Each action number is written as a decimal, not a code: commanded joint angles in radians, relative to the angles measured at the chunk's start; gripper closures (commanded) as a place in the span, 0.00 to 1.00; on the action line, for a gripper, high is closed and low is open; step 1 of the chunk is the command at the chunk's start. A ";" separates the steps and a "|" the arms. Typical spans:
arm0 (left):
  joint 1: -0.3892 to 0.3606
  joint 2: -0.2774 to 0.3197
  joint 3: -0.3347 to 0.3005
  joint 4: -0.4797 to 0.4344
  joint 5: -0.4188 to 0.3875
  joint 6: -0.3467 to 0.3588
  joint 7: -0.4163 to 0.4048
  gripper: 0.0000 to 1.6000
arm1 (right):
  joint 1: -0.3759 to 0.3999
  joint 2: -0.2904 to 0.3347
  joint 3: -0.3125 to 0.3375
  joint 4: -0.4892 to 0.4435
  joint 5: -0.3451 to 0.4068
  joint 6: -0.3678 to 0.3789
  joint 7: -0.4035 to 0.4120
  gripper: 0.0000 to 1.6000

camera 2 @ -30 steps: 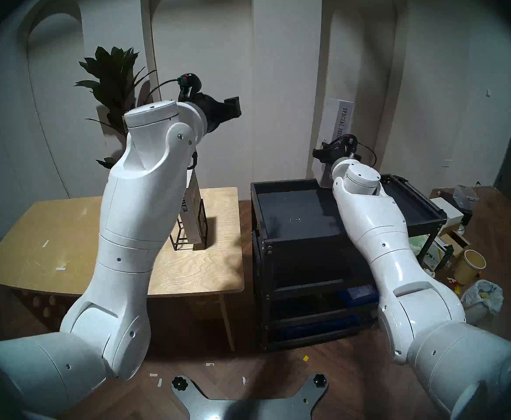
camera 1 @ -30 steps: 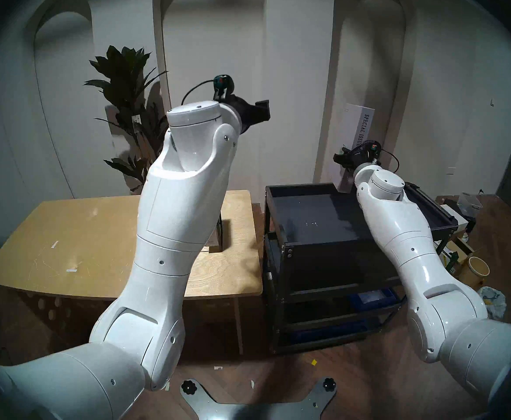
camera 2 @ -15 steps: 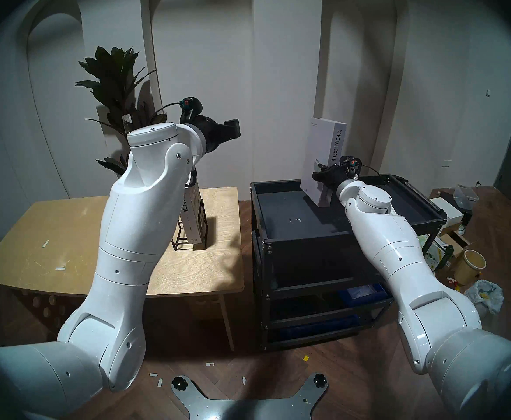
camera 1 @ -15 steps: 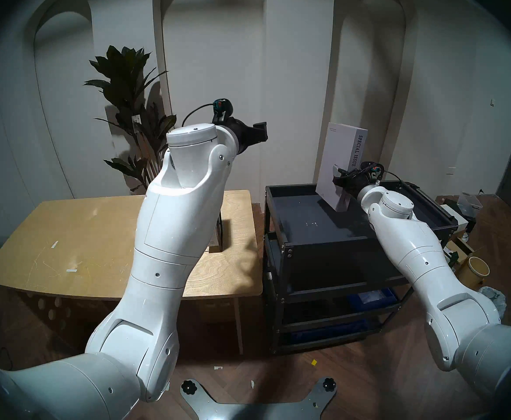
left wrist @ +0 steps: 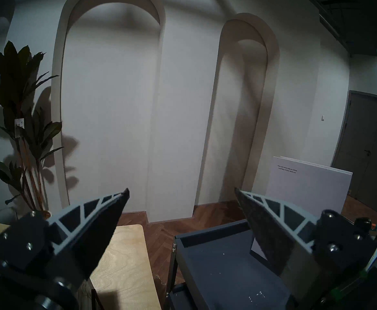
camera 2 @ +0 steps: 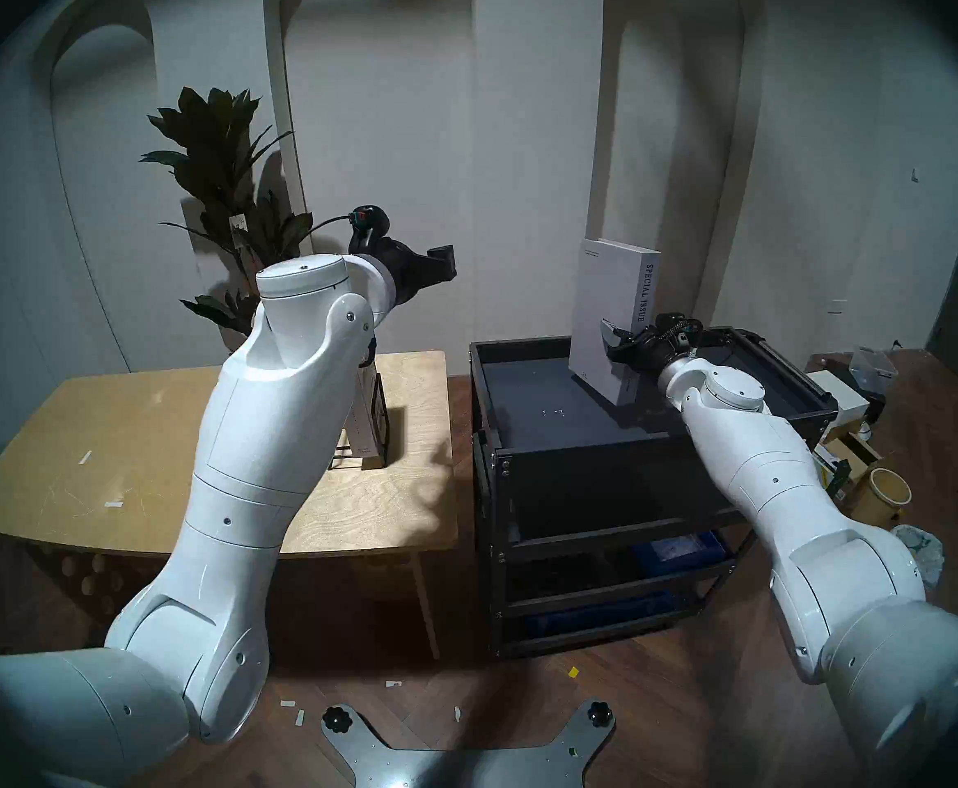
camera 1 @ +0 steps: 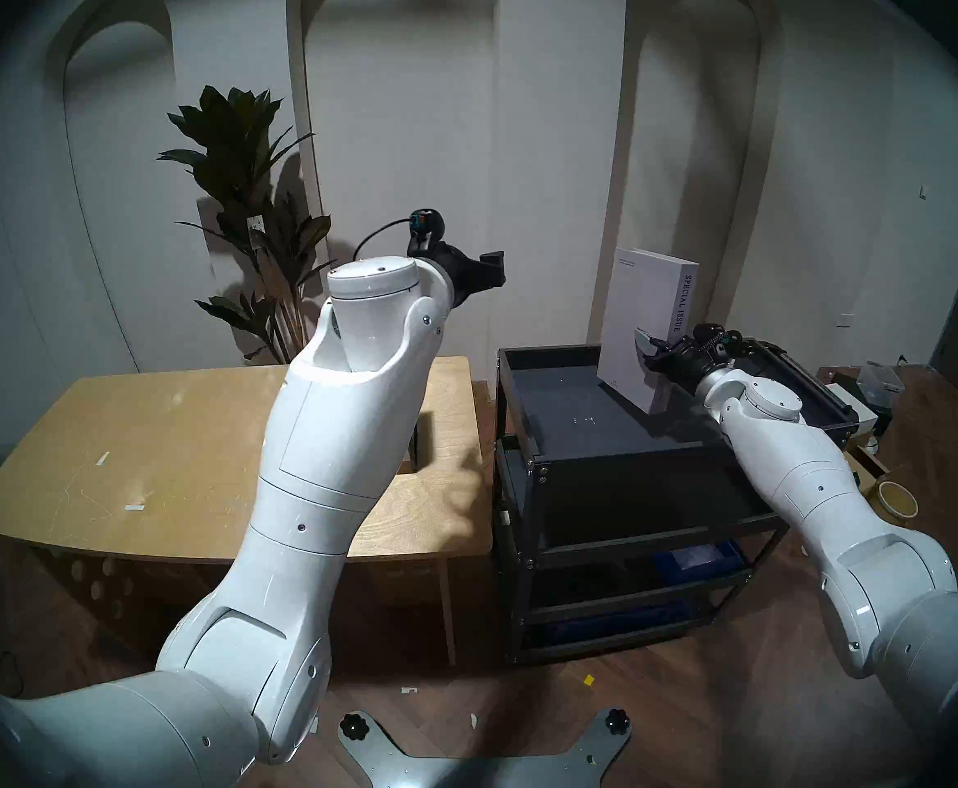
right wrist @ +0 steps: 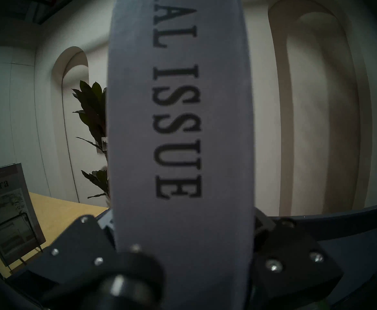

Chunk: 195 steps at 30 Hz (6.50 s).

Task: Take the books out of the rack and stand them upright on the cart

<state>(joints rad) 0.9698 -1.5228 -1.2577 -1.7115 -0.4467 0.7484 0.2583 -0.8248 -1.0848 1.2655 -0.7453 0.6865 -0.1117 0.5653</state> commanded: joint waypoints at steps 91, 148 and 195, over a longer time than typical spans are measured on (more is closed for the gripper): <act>0.030 -0.011 -0.028 -0.044 -0.030 0.044 -0.021 0.00 | -0.047 -0.067 0.004 0.001 -0.085 -0.069 -0.172 0.36; 0.065 -0.021 -0.046 -0.061 -0.002 0.014 -0.033 0.00 | -0.415 0.052 0.164 -0.565 0.028 -0.017 -0.262 0.00; 0.452 0.080 -0.031 -0.232 0.285 -0.344 0.335 0.00 | -0.852 -0.012 0.207 -1.179 -0.002 0.065 -0.666 0.00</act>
<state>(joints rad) 1.3995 -1.4356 -1.2633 -1.9362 -0.1468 0.4959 0.5937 -1.6183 -1.0626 1.4611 -1.8139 0.7167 -0.0996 0.0098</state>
